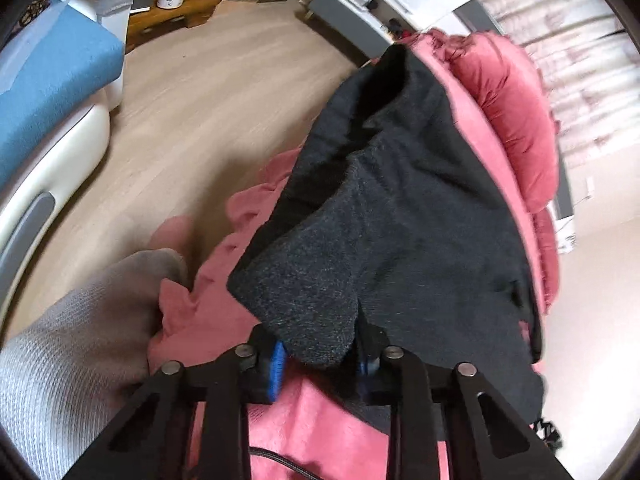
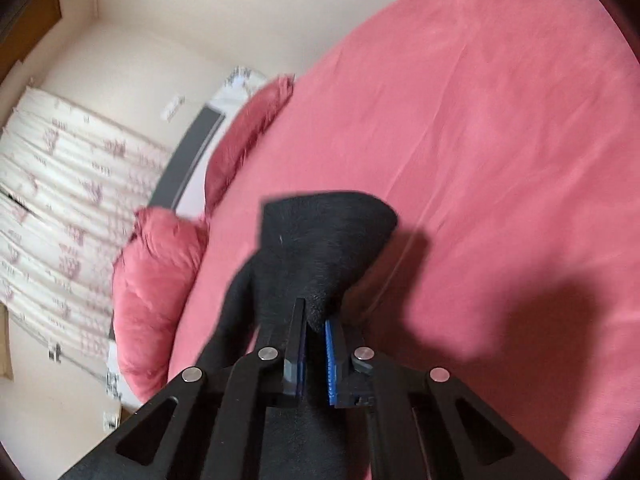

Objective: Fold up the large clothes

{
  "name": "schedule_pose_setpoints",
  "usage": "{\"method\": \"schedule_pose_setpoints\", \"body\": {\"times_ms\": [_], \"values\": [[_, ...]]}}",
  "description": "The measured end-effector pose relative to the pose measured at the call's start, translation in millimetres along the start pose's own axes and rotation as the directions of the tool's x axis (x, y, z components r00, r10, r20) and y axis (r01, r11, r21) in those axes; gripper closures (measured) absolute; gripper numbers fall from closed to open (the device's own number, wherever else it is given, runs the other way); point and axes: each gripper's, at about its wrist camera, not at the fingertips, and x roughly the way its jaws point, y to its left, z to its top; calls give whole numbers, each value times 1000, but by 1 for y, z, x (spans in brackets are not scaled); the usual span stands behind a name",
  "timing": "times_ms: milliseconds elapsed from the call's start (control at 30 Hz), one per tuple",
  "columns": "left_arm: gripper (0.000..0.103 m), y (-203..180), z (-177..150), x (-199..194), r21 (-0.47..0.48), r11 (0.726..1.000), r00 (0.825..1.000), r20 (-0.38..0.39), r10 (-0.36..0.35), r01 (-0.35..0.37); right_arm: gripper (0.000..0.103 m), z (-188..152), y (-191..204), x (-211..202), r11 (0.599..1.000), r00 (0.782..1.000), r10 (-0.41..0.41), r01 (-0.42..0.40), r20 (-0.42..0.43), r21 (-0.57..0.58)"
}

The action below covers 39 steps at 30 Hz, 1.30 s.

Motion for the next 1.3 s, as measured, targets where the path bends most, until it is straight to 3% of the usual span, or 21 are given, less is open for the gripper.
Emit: {"method": "schedule_pose_setpoints", "body": {"times_ms": [167, 267, 300, 367, 400, 467, 533, 700, 833, 933, 967, 1000, 1033, 1067, 1133, 1167, 1300], "values": [[86, -7, -5, -37, 45, 992, 992, 24, -122, 121, 103, 40, 3, -74, 1000, 993, -13, 14, 119, -4], [86, -12, -10, -57, 67, 982, 984, 6, -178, 177, 103, 65, -7, -142, 1000, 973, -13, 11, 231, 9], [86, -12, -12, -61, 68, 979, 981, -10, -193, 193, 103, 73, -13, -156, 1000, 974, -11, 10, 228, 7], [86, -9, -13, -64, 75, 976, 979, -20, -203, 204, 96, 83, -21, -172, 1000, 990, 22, -22, 137, -4], [86, -9, -13, -61, 76, 976, 979, -30, -201, 203, 92, 82, -25, -166, 1000, 999, 20, -20, 30, -4], [86, -7, -13, -59, 52, 979, 979, -43, -197, 199, 61, 66, -30, -144, 1000, 989, -28, 26, -147, -17], [86, 1, -13, -50, 8, 983, 981, -50, -185, 185, 57, 41, -36, -128, 997, 975, -67, 56, -213, -55], [79, 6, -17, -37, -23, 989, 988, -61, -145, 144, 56, -5, -63, -71, 998, 967, -4, 19, -257, 60], [68, 7, -19, -30, -19, 996, 994, -65, -87, 86, 56, -20, -70, -22, 984, 978, 30, 8, -208, 181], [65, 11, -22, -14, -37, 998, 994, -96, -45, 41, 55, -20, -70, 4, 972, 986, 70, -33, -154, 234], [65, 10, -23, -10, -33, 999, 994, -103, -29, 25, 55, -20, -66, 16, 975, 986, 60, -25, -155, 220], [74, 8, -22, -6, -18, 1000, 995, -103, -4, 3, 59, -23, -60, 25, 979, 986, 44, -11, -161, 202], [80, 5, -22, -5, -8, 1000, 995, -100, 4, -4, 87, -24, -54, 31, 983, 985, 10, 21, -170, 182], [83, 2, -21, -6, 5, 1000, 996, -94, 10, -10, 96, -22, -48, 38, 985, 977, -22, 57, -211, 162], [87, -6, -18, -17, 35, 999, 997, -75, 13, -10, 96, -15, -39, 22, 990, 978, -31, 58, -205, 128], [87, -9, -17, -26, 40, 999, 998, -64, -8, 11, 97, -8, -28, 14, 994, 983, -1, 20, -181, 105], [89, -29, -9, -82, 88, 987, 991, -14, -135, 136, 98, 18, 23, -42, 997, 992, 53, -60, -113, -56]]}}
